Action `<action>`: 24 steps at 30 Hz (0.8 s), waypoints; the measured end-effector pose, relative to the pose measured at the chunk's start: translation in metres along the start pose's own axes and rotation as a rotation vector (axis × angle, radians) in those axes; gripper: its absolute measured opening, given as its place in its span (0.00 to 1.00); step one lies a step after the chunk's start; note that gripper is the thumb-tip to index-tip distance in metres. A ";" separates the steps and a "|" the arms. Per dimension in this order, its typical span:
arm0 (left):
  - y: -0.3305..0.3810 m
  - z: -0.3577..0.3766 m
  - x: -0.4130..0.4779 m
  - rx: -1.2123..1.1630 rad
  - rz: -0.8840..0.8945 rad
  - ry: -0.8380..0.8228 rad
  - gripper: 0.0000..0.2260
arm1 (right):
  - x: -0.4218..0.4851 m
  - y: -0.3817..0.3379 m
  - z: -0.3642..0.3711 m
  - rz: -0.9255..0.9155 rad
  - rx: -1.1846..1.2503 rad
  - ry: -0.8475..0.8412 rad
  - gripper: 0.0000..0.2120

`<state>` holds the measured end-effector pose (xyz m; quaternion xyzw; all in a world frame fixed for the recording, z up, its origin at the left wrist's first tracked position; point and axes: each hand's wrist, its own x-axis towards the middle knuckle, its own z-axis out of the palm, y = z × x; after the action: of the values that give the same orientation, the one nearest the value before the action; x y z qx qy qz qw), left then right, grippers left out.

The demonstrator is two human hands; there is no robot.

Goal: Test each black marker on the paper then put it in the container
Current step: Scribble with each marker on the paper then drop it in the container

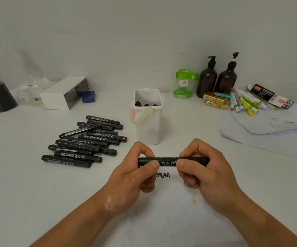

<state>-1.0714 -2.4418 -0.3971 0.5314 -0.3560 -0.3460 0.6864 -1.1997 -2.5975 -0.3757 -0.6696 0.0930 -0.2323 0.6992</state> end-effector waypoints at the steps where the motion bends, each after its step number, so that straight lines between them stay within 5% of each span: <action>1: 0.000 0.000 0.000 -0.001 -0.002 -0.001 0.10 | 0.000 0.000 0.000 -0.003 0.003 -0.002 0.09; 16: 0.007 -0.019 0.003 -0.073 0.095 0.013 0.09 | 0.000 0.003 0.009 -0.011 -0.064 -0.021 0.04; 24: 0.000 -0.008 0.003 0.012 0.100 0.002 0.14 | -0.004 0.005 0.008 0.034 -0.144 -0.066 0.11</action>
<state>-1.0627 -2.4408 -0.3985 0.5175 -0.3833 -0.3087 0.7000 -1.1987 -2.5882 -0.3804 -0.7239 0.0977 -0.1909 0.6557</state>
